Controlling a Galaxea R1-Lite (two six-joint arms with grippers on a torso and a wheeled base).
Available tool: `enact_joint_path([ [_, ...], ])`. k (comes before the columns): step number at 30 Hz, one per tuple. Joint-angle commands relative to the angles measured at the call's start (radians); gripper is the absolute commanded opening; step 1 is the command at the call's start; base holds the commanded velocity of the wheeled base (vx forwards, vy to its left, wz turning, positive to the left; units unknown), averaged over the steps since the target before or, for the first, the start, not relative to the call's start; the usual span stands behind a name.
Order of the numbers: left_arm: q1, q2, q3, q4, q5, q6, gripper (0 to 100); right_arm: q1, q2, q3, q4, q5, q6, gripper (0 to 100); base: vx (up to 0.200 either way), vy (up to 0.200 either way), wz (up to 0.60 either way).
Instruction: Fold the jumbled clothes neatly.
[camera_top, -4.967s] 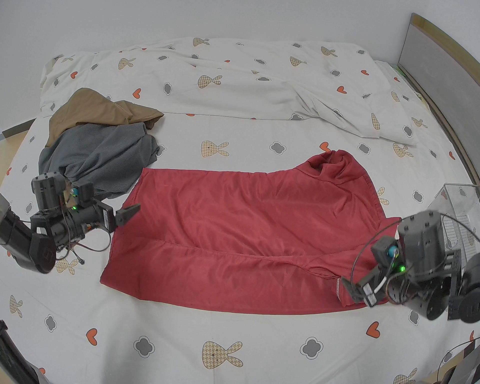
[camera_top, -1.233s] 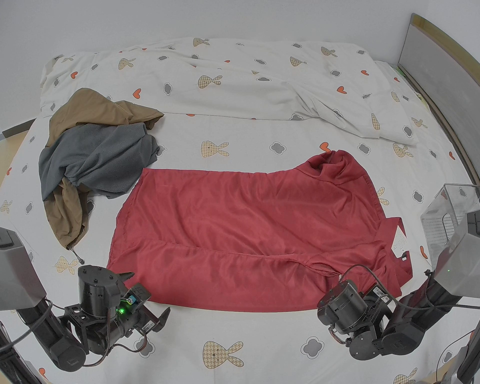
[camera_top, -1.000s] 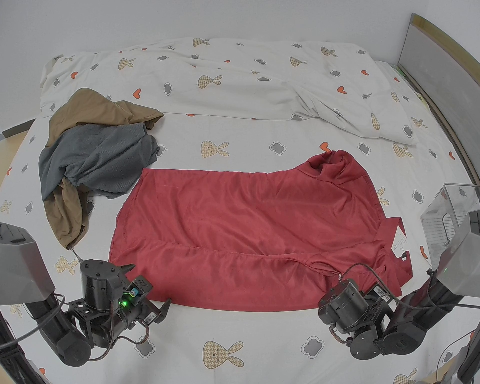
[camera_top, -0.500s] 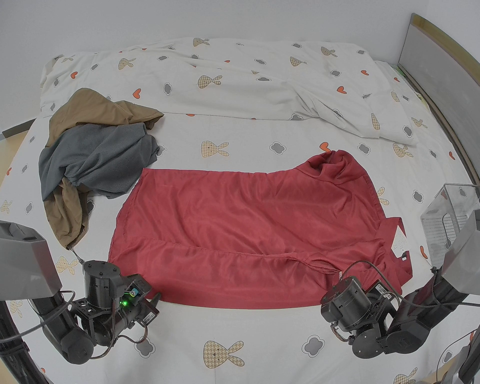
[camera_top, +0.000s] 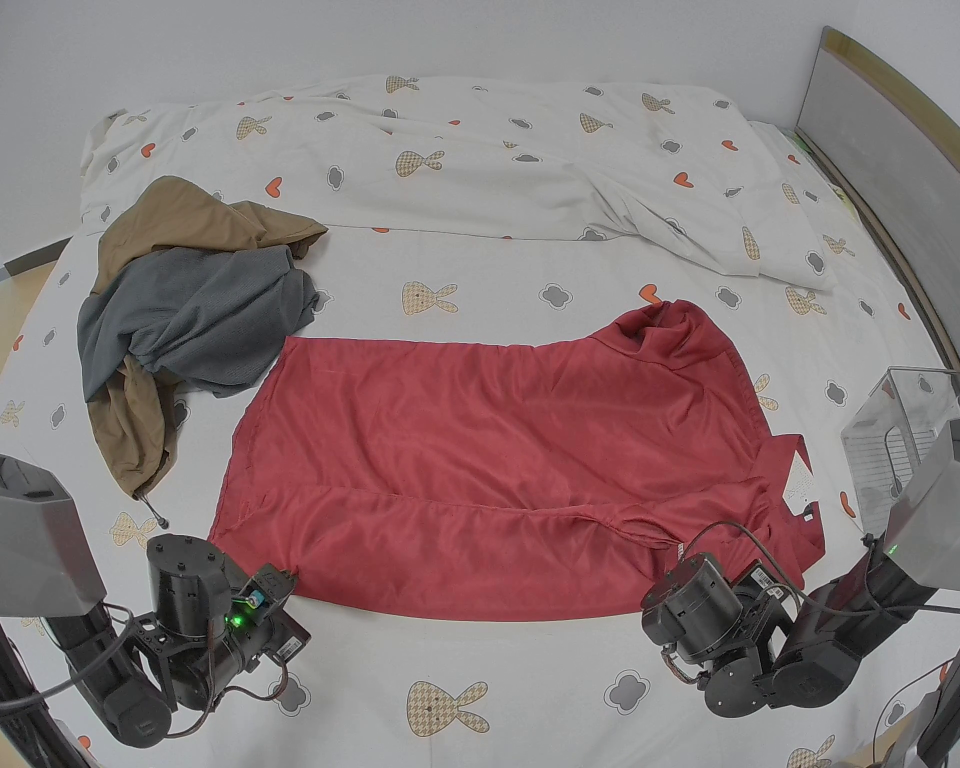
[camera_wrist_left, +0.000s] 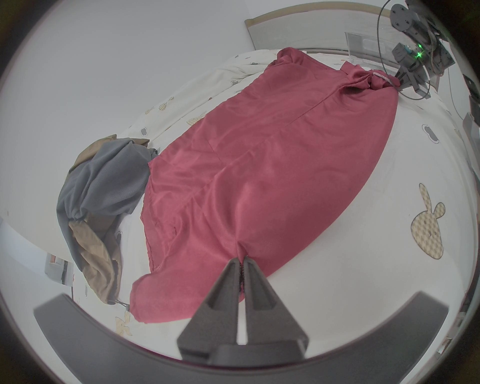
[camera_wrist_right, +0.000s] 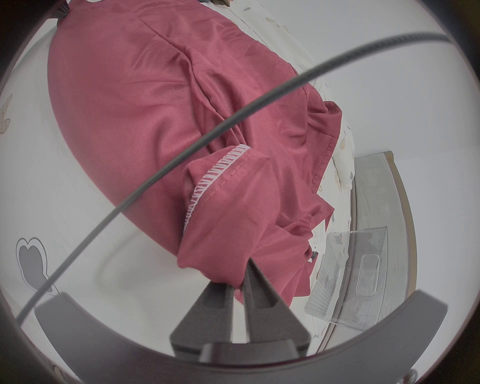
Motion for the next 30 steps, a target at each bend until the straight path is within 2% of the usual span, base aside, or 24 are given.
enact_joint_path([
  [1, -0.032, -0.059, 0.058, -0.004, 0.03, -0.001, 0, -0.001, 0.002, 0.002, 0.0, 0.0, 0.0, 0, 0.0, 0.0, 0.0],
  [7, -0.032, -0.068, 0.106, -0.005, 0.033, -0.003, 0, 0.0, 0.005, 0.001, 0.0, 0.0, 0.0, 0, 0.0, 0.0, 0.0],
  [12, -0.029, -0.07, 0.107, -0.005, 0.082, -0.001, 0, 0.003, 0.005, 0.002, 0.0, 0.0, 0.0, 0, 0.0, 0.0, 0.0],
  [13, -0.029, -0.068, 0.118, -0.005, 0.082, 0.0, 100, 0.003, 0.005, 0.001, 0.0, 0.0, 0.0, 0, 0.0, 0.0, 0.0],
  [30, -0.024, 0.004, 0.095, -0.005, 0.053, 0.02, 100, 0.005, 0.0, 0.002, 0.0, 0.0, 0.001, 0, 0.0, 0.0, 0.0],
])
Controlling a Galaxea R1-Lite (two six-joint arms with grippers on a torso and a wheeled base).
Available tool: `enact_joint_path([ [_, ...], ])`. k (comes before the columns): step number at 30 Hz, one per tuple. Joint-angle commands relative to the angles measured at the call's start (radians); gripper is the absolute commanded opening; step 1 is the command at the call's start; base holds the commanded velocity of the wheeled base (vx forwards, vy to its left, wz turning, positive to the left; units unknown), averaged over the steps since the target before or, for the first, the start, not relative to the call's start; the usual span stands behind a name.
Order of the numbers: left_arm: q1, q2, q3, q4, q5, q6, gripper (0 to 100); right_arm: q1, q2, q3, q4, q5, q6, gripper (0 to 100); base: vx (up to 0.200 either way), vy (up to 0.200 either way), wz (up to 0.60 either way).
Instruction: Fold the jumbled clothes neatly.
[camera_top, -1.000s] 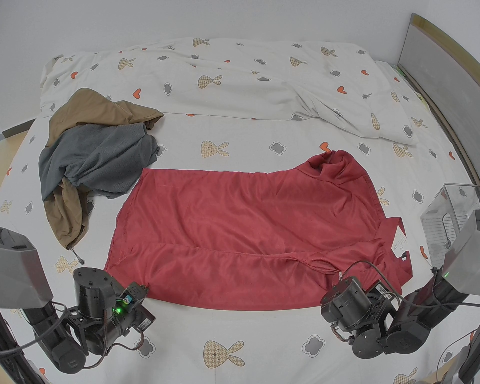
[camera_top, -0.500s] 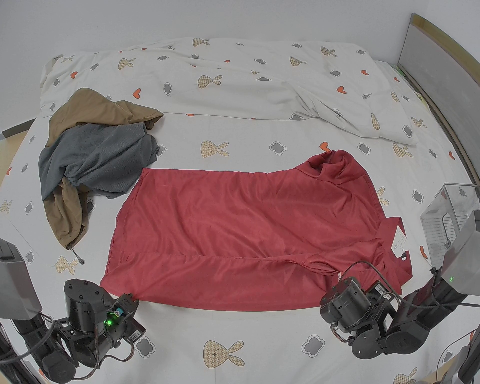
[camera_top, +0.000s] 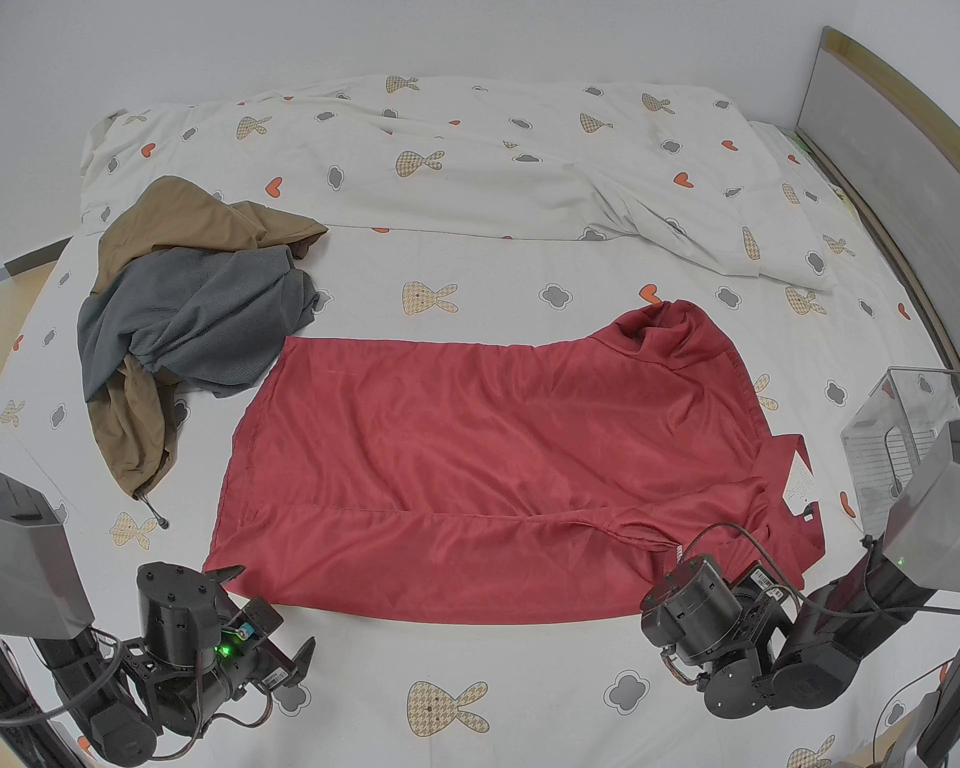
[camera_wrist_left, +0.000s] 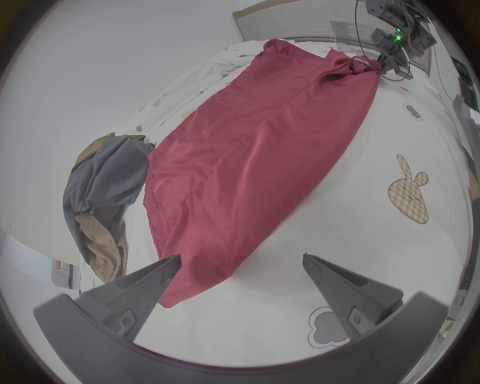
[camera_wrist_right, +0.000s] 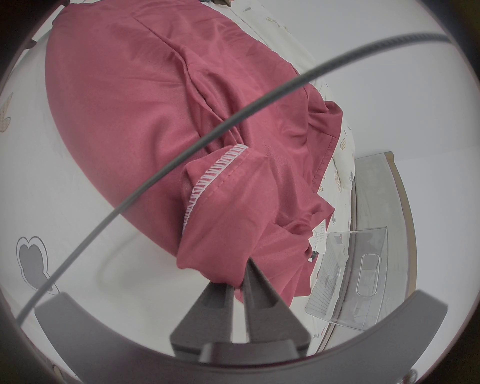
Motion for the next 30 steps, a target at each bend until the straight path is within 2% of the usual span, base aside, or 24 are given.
enact_joint_path([
  [1, 0.026, 0.059, -0.043, -0.001, -0.001, 0.001, 100, 0.003, -0.003, 0.0, 0.0, 0.0, 0.0, 0, 0.0, 0.0, 0.0],
  [9, 0.092, 0.083, -0.135, -0.001, -0.002, 0.039, 100, 0.011, -0.015, 0.011, 0.0, 0.0, 0.0, 0, 0.0, 0.0, 0.0],
  [10, 0.094, 0.085, -0.137, -0.001, -0.002, 0.039, 0, 0.011, -0.015, 0.011, 0.0, 0.0, 0.0, 0, 0.0, 0.0, 0.0],
  [14, 0.099, 0.12, -0.124, -0.012, -0.007, 0.03, 0, 0.012, -0.014, 0.015, 0.0, 0.0, 0.001, 0, 0.0, 0.0, 0.0],
  [20, 0.071, 0.166, -0.021, -0.151, -0.022, 0.019, 0, 0.012, -0.014, 0.021, 0.001, 0.0, 0.001, 0, 0.0, 0.0, 0.0],
  [21, 0.069, 0.195, 0.018, -0.227, -0.024, 0.021, 0, 0.015, -0.014, 0.026, 0.001, 0.0, 0.001, 0, 0.0, 0.0, 0.0],
  [22, 0.069, 0.209, 0.021, -0.247, -0.024, 0.017, 0, 0.017, -0.014, 0.034, 0.0, 0.0, 0.001, 0, 0.0, 0.0, 0.0],
  [27, 0.065, 0.192, 0.021, -0.247, -0.029, 0.011, 0, 0.055, -0.032, 0.083, 0.0, 0.002, 0.0, 0, 0.0, 0.0, 0.0],
  [30, 0.057, 0.163, 0.021, -0.247, -0.065, 0.013, 0, 0.077, -0.061, 0.1, 0.0, 0.006, -0.002, 0, 0.0, 0.0, 0.0],
])
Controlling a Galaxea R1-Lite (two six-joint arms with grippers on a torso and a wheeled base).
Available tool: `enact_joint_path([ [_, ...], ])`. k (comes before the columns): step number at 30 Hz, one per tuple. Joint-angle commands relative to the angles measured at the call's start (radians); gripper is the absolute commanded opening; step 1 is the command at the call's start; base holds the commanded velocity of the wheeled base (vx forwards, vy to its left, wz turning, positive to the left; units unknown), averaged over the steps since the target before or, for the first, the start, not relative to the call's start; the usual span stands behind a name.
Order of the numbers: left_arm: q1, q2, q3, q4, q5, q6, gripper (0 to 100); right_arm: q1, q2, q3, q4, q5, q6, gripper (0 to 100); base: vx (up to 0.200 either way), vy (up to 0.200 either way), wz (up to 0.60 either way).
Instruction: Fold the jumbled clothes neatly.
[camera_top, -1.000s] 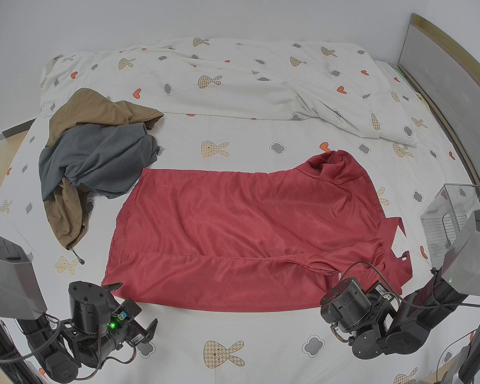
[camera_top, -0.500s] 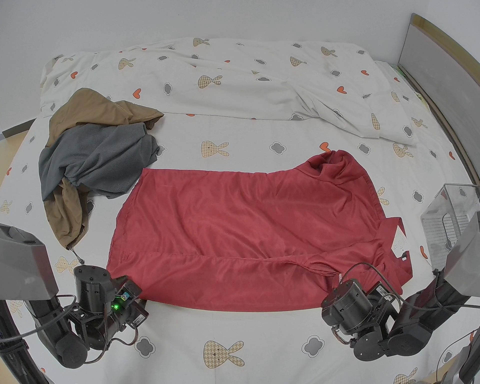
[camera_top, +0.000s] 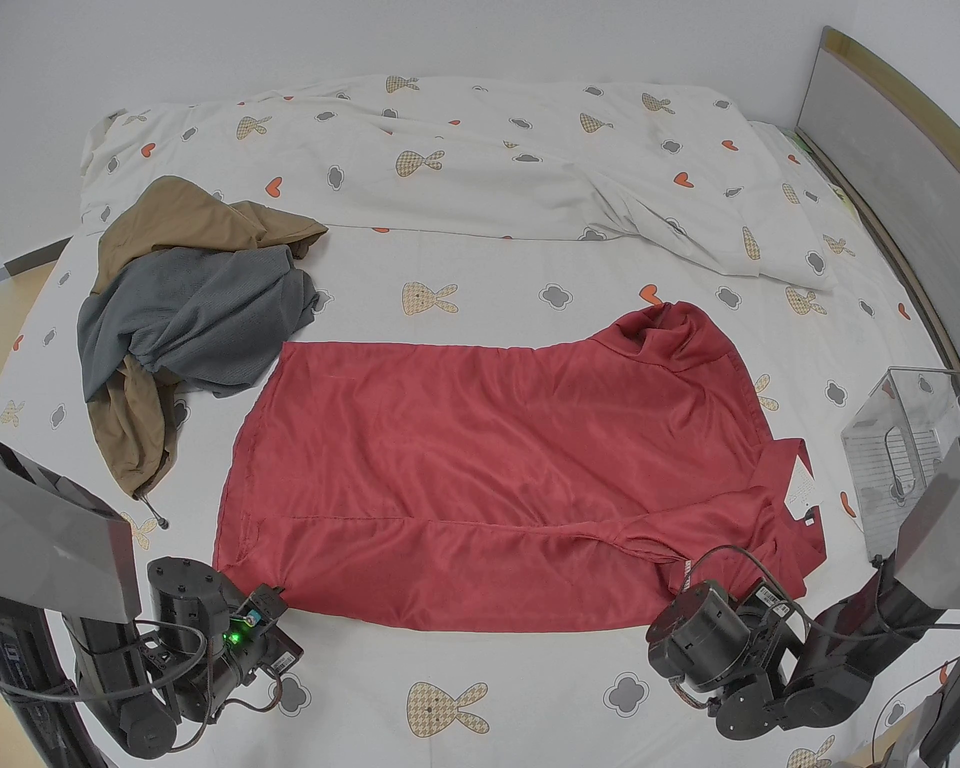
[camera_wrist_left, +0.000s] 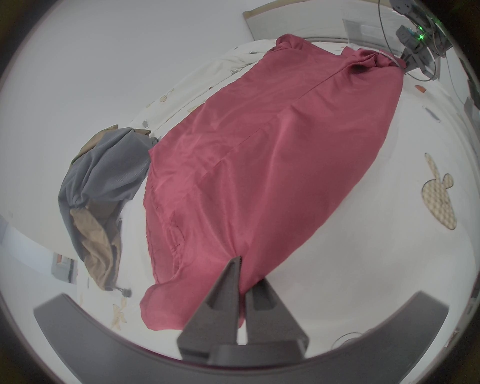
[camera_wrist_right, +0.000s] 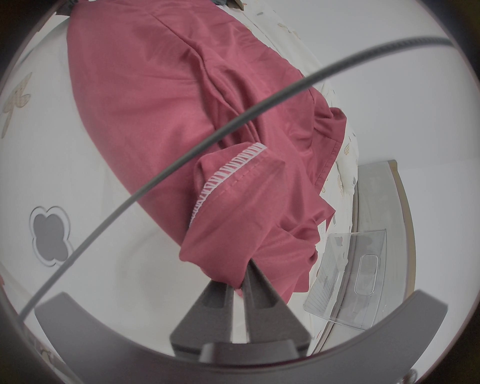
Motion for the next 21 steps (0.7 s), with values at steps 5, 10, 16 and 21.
enact_joint_path([
  [5, -0.005, -0.083, 0.021, 0.08, -0.101, 0.001, 0, 0.04, -0.08, 0.031, 0.002, 0.018, -0.019, 0, 0.0, 0.0, 0.0],
  [10, 0.006, -0.164, 0.021, 0.178, -0.154, 0.005, 0, 0.041, -0.102, 0.039, 0.003, 0.031, -0.037, 0, 0.0, 0.0, 0.0],
  [16, 0.018, -0.254, 0.019, 0.321, -0.156, 0.016, 0, 0.084, -0.097, 0.097, 0.002, 0.051, -0.04, 0, 0.0, 0.0, 0.0],
  [21, 0.043, -0.323, 0.019, 0.419, -0.156, 0.042, 0, 0.115, -0.1, 0.138, 0.002, 0.054, -0.04, 0, 0.0, 0.0, 0.0],
])
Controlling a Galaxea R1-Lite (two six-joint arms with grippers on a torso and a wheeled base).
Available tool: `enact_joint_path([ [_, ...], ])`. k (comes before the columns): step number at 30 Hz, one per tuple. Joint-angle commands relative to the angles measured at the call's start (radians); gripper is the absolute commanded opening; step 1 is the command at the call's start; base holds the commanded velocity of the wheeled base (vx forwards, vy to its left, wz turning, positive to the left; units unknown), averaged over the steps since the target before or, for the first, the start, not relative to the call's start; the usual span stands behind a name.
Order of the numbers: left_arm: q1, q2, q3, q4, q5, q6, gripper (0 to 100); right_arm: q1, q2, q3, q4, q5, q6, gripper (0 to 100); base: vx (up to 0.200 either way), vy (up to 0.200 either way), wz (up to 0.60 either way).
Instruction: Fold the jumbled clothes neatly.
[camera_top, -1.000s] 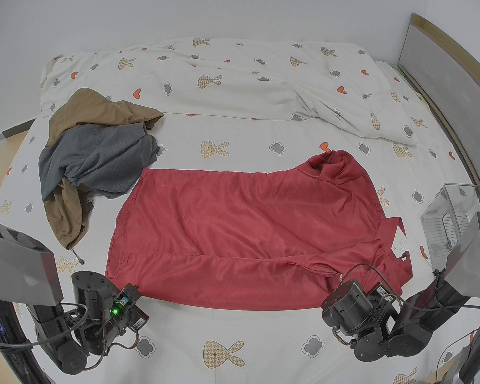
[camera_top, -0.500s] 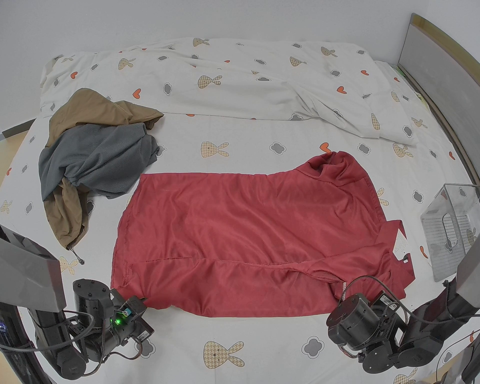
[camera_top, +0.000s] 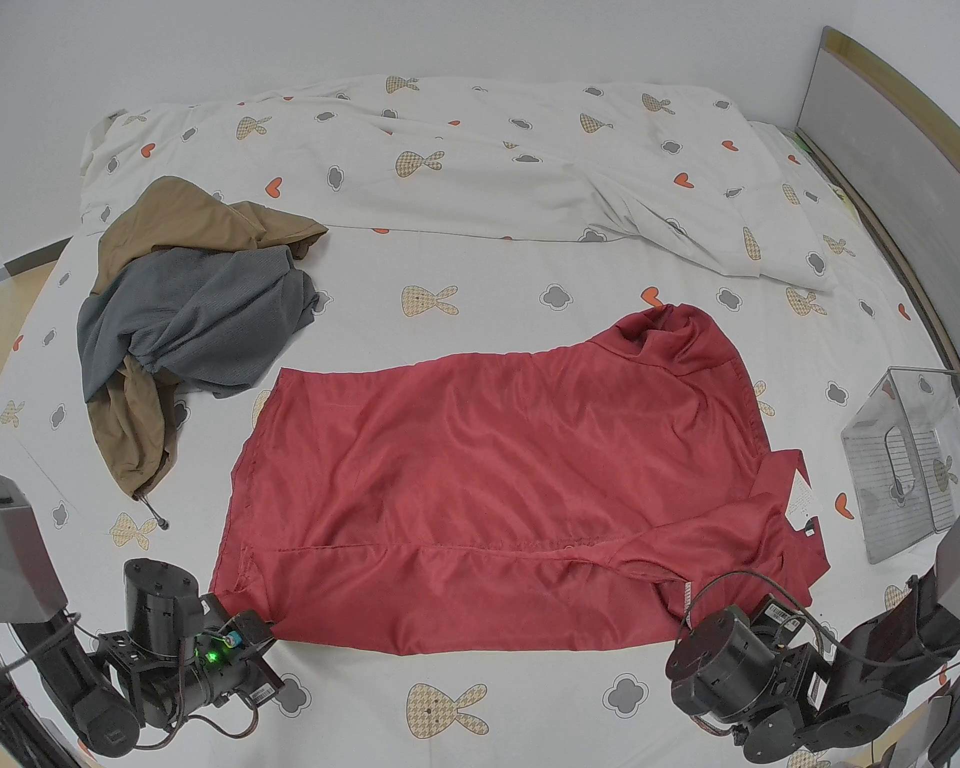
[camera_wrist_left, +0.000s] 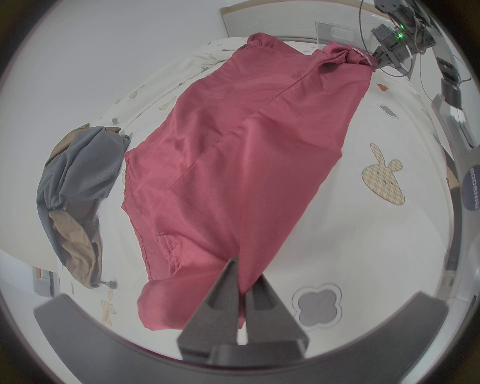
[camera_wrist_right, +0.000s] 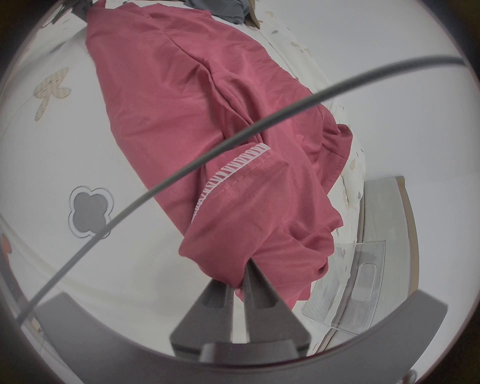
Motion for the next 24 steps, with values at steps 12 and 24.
enact_joint_path([
  [12, 0.019, -0.248, 0.017, 0.27, -0.003, 0.011, 0, 0.112, -0.03, 0.164, 0.002, 0.033, 0.0, 0, 0.0, 0.0, 0.0],
  [24, -0.013, -0.446, 0.017, 0.601, -0.009, -0.003, 0, 0.186, -0.028, 0.189, -0.001, 0.085, 0.007, 0, 0.0, 0.0, 0.0],
])
